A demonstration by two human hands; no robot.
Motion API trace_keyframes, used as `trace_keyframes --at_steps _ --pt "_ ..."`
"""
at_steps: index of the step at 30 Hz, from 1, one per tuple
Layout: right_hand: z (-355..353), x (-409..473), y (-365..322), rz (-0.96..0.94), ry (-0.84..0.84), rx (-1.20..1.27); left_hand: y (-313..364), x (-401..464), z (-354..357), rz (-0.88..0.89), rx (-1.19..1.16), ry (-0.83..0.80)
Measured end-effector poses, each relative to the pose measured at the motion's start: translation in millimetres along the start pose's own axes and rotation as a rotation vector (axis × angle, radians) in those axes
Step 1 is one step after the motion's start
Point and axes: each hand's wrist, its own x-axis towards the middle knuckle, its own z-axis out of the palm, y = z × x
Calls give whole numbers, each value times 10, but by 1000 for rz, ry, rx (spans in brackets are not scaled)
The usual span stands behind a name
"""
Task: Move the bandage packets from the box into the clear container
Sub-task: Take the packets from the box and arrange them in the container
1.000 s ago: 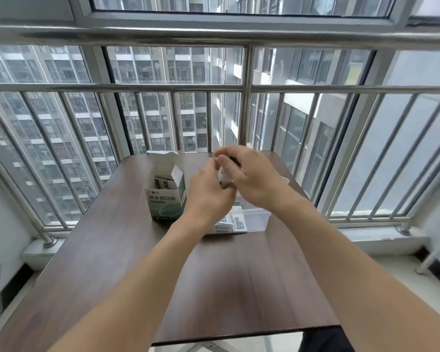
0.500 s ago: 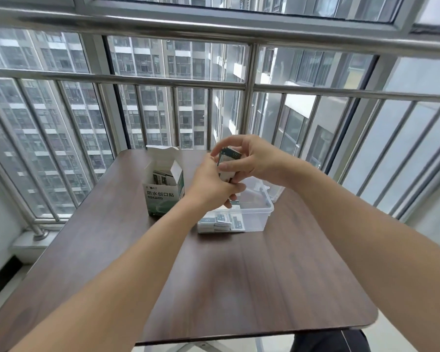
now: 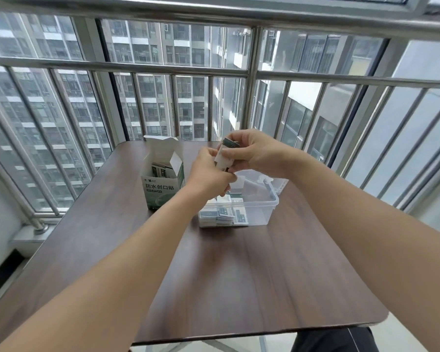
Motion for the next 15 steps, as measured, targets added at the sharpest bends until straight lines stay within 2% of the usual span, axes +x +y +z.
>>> trace_keyframes --at_steps 3,6,8,11,13,15 --pt "-77 7 69 24 -8 28 -9 -2 9 26 -19 -103" --pt "-186 32 68 50 17 38 4 -18 -40 39 58 -181" --pt "-318 37 41 129 23 18 -5 -35 -139 122 242 -156" --pt "-444 66 76 279 -49 -198 -77 -15 -283 400 626 -90" --pt "-396 98 149 358 -139 -365 -127 -4 -314 499 763 -147" --pt "-299 142 224 396 -183 -469 -165 -12 -300 509 846 -229"
